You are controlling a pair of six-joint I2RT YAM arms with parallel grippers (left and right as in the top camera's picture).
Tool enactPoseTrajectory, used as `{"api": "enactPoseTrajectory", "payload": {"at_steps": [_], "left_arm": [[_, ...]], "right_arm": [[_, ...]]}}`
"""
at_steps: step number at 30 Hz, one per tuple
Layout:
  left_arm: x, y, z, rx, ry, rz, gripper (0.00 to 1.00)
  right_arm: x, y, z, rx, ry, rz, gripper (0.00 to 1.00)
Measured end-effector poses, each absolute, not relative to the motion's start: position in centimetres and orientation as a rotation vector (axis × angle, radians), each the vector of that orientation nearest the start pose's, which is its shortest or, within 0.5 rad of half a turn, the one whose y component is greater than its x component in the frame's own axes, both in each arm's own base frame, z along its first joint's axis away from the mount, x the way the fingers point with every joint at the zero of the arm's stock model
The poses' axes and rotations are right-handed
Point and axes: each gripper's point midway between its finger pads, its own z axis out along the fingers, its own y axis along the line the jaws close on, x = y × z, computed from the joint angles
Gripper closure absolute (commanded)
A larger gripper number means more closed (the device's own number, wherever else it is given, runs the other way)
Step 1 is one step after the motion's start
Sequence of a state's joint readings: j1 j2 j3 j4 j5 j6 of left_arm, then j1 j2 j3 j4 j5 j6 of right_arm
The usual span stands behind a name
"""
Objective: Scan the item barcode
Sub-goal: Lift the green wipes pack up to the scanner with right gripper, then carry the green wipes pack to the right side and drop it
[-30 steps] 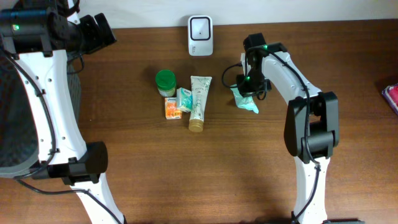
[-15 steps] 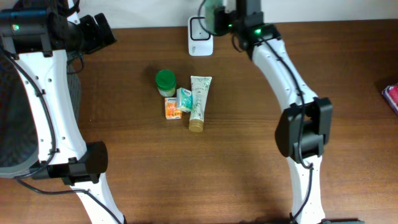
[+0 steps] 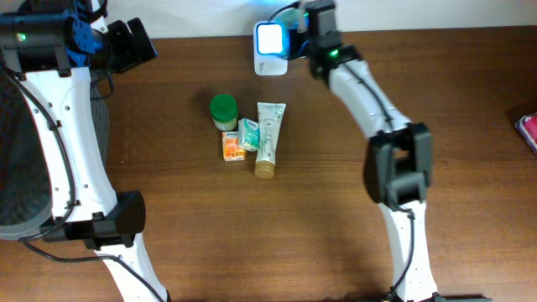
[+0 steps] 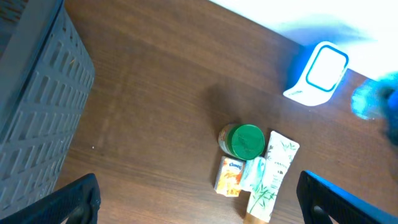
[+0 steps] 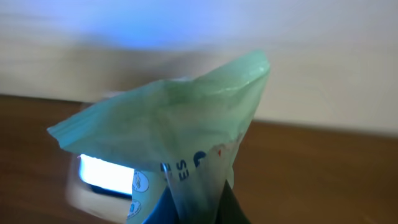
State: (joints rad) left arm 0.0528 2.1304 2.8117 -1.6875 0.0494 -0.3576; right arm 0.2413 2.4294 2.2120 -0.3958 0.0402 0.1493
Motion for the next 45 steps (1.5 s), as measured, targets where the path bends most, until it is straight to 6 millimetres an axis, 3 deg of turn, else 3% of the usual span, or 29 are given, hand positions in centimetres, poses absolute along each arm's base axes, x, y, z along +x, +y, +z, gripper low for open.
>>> {"api": "enactPoseTrajectory", "payload": {"at_steps": [2, 3, 5, 7, 8, 9, 10, 13, 15, 18, 19, 21, 22, 23, 24, 25, 27, 28, 30, 32, 34, 36, 39, 42, 45], "left_arm": [[44.4, 1.5, 33.1, -0.509, 2.535, -0.177, 0.01], [44.4, 1.5, 33.1, -0.509, 2.535, -0.179, 0.01], [44.4, 1.5, 33.0, -0.509, 2.536, -0.177, 0.01], [44.4, 1.5, 33.1, -0.509, 2.535, -0.178, 0.01], [44.4, 1.5, 33.1, -0.509, 2.535, -0.178, 0.01], [44.4, 1.5, 33.1, -0.509, 2.535, -0.177, 0.01], [44.4, 1.5, 33.1, -0.509, 2.535, -0.178, 0.01], [44.4, 1.5, 33.1, -0.509, 2.535, -0.178, 0.01], [44.4, 1.5, 33.1, -0.509, 2.535, -0.178, 0.01], [44.4, 1.5, 33.1, -0.509, 2.535, -0.178, 0.01], [44.4, 1.5, 33.1, -0.509, 2.535, -0.178, 0.01], [44.4, 1.5, 33.1, -0.509, 2.534, -0.178, 0.01], [44.4, 1.5, 33.1, -0.509, 2.535, -0.178, 0.01], [44.4, 1.5, 33.1, -0.509, 2.535, -0.178, 0.01], [44.4, 1.5, 33.1, -0.509, 2.535, -0.178, 0.01], [44.4, 1.5, 33.1, -0.509, 2.535, -0.178, 0.01], [44.4, 1.5, 33.1, -0.509, 2.534, -0.178, 0.01], [44.4, 1.5, 33.1, -0.509, 2.535, -0.178, 0.01], [44.4, 1.5, 33.1, -0.509, 2.535, -0.178, 0.01], [44.4, 1.5, 33.1, -0.509, 2.535, -0.178, 0.01], [44.4, 1.5, 33.1, -0.509, 2.535, -0.178, 0.01], [44.4, 1.5, 33.1, -0.509, 2.535, -0.178, 0.01], [44.4, 1.5, 33.1, -0.509, 2.535, -0.178, 0.01], [44.4, 1.5, 33.1, -0.509, 2.535, -0.178, 0.01], [44.4, 1.5, 33.1, -0.509, 2.535, -0.178, 0.01]], "right_arm": [[64.3, 7.5, 17.2, 0.087, 2.231, -0.06, 0.96], [62.7, 2.0, 17.9, 0.199, 2.271, -0.244, 0.96], [58.5, -7.5, 17.0, 0.372, 2.377, -0.556, 0.96], [55.0, -13.7, 15.3, 0.482, 2.475, -0.718, 0.94], [53.3, -16.9, 14.4, 0.544, 2.515, -0.779, 0.65], [51.8, -20.1, 13.7, 0.617, 2.537, -0.818, 0.21], [50.5, -22.9, 13.2, 0.692, 2.545, -0.833, 0.04], [48.2, -27.4, 12.3, 0.821, 2.56, -0.762, 0.01], [47.3, -29.0, 11.6, 0.882, 2.577, -0.638, 0.01], [48.2, -27.0, 10.5, 0.859, 2.618, -0.373, 0.01], [49.4, -24.7, 10.2, 0.815, 2.63, -0.194, 0.01], [51.1, -19.6, 10.0, 0.718, 2.656, 0.106, 0.01], [51.5, -17.5, 10.1, 0.683, 2.67, 0.209, 0.01], [51.6, -13.6, 10.2, 0.623, 2.702, 0.385, 0.01], [51.8, -11.5, 10.4, 0.588, 2.712, 0.466, 0.01], [51.3, -6.9, 10.6, 0.52, 2.76, 0.621, 0.01], [50.7, -2.4, 10.7, 0.44, 2.814, 0.718, 0.01], [50.1, 1.4, 10.8, 0.362, 2.859, 0.78, 0.01], [49.3, 7.7, 10.9, 0.193, 2.909, 0.82, 0.01], [48.3, 12.3, 10.4, 0.062, 2.96, 0.759, 0.03], [47.2, 15.6, 9.8, 0.005, 3.007, 0.635, 0.11], [46.0, 18.8, 8.9, 0.007, 3.037, 0.404, 0.14], [45.4, 22.1, 8.7, -0.006, 2.992, 0.239, 0.21], [44.7, 25.2, 8.4, -0.054, 2.951, 0.207, 0.23], [43.5, 25.7, 6.2, -0.057, 2.982, 0.166, 0.3]]}}
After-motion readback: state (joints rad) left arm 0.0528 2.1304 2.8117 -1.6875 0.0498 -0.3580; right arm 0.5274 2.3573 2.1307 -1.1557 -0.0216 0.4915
